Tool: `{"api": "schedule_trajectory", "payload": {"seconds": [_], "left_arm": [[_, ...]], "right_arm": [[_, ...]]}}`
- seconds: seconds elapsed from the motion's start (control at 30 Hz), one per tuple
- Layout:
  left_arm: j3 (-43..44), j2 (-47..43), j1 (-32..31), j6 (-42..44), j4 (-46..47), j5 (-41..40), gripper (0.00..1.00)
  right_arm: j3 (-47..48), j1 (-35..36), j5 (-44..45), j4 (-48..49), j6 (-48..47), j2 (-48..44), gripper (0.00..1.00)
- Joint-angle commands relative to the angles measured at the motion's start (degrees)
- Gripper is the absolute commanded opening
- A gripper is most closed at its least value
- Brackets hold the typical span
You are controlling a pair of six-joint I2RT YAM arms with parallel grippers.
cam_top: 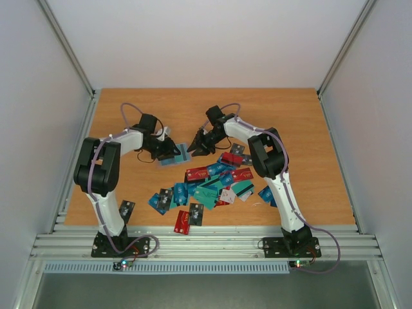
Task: Put the credit cards into the card holder
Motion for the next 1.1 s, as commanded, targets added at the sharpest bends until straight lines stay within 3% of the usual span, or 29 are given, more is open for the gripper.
{"api": "schedule_trajectory", "payload": {"seconds": [0.0,0.37,0.77,1.07], "left_arm": [[2.2,1.8,-0.7,-0.7,1.9,0.9,0.37],[4.7,1.6,-1.3,-0.8,-1.0,1.3,0.37],[5.3,-5.9,-0.8,4.0,-10.1,-5.6,0.43],[6.1,-3.8,-0.7,6.2,-8.3,-3.7,0.13]], "right_arm": [[1.6,-0.5,0.3,-3.0,0.0,2.0,0.29],[3.1,-0.8,0.0,-3.7,-0.6,2.3,0.29],[5.4,-0.8,-0.4,-5.0,-3.8,-0.2,0.30],[5.4,-0.6,-1.6,-4.9,-5.7,-1.4,0.30]]}}
